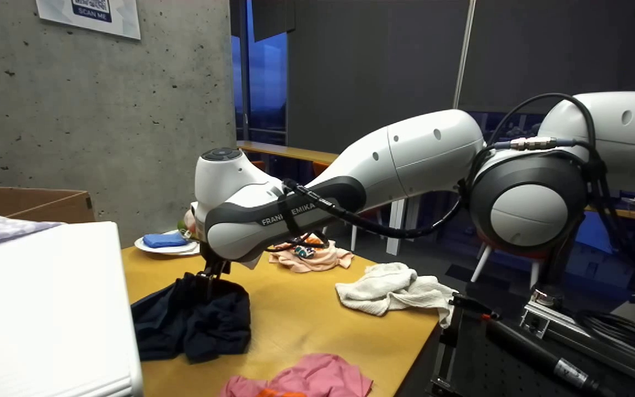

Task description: Slide the pink shirt to the right side of the table, slide the peach shirt to the bottom right side of the table, slide the white towel to the left side of the table, slide the black shirt to the top left side of the table

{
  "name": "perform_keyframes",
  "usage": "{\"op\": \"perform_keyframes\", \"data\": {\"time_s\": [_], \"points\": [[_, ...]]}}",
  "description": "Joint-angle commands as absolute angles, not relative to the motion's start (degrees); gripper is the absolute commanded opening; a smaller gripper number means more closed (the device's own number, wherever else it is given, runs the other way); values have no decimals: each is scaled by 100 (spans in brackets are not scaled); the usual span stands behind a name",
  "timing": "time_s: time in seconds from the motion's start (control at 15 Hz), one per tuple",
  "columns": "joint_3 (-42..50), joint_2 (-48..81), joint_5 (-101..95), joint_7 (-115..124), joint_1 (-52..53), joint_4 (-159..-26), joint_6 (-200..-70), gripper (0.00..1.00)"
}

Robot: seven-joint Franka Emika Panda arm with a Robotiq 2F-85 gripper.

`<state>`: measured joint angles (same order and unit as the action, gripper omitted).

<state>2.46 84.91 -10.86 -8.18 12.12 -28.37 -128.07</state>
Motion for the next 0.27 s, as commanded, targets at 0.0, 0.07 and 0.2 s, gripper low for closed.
{"op": "perform_keyframes", "data": {"time_s": [0.0, 0.07, 0.2], "points": [[186, 8641, -959, -787, 1280, -2426, -12705, 100], [160, 8643, -937, -844, 1297, -2369, -12615, 100], [61, 8633, -845, -1048, 1298, -2256, -12357, 100]]}}
